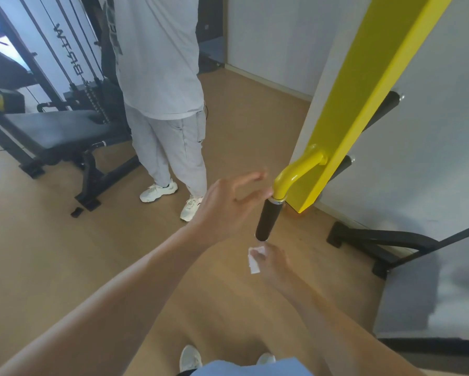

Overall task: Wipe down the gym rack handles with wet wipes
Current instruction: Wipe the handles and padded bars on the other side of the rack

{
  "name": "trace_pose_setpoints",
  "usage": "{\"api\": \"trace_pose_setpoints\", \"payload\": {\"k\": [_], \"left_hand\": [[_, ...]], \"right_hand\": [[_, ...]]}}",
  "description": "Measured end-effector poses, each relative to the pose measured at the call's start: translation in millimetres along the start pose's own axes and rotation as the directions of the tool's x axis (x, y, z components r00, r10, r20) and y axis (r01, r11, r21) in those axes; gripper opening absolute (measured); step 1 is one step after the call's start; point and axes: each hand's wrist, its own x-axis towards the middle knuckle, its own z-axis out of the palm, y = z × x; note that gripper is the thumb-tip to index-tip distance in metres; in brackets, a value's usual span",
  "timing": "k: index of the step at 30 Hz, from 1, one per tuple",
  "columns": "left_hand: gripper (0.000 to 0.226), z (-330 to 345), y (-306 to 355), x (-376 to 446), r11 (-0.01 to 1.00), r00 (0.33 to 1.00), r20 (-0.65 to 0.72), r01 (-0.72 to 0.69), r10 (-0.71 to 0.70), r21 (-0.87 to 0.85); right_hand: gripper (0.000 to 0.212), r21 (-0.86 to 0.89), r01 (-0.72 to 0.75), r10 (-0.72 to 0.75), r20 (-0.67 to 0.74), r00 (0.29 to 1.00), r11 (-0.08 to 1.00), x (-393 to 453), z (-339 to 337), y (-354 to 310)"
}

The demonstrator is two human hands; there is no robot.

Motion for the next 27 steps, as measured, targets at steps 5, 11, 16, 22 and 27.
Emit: {"api": "trace_pose_setpoints", "payload": {"k": [5, 11, 16, 22, 27], "left_hand": [[0.037, -23.9, -50.8, -15.7, 0.913, 0.942, -0.076, 0.294, -0.326, -0.282], [0.029, -61.9, -92.5, -21.7, 0.87, 0.945, 0.005, 0.303, -0.327, -0.389], [0.028, -83.8, -100.7, 1.9, 0.863, 0.956, 0.075, 0.288, -0.284, -0.415], [0.025, -90.1, -109.2, 58.1, 0.868, 0.962, 0.098, 0.271, -0.254, -0.416], [0.021, -81.5, -121.0, 128.4, 0.924, 0.961, 0.107, 0.276, -0.256, -0.263]], "right_hand": [[0.02, 0.549, 0.061, -0.055, -0.028, 0.998, 0.833, -29.7, 6.7, -75.3], [0.024, 0.766, 0.153, -0.098, -0.118, 0.988, 0.624, -24.8, -1.0, -137.9], [0.02, 0.792, 0.201, -0.126, -0.156, 0.98, 0.576, -7.0, 7.9, -160.0], [0.035, 0.893, 0.09, 0.041, -0.121, 0.992, 0.44, 27.0, -1.0, -172.6], [0.044, 0.968, 0.041, 0.179, -0.087, 0.98, 0.247, 70.5, -13.3, -179.1]]}}
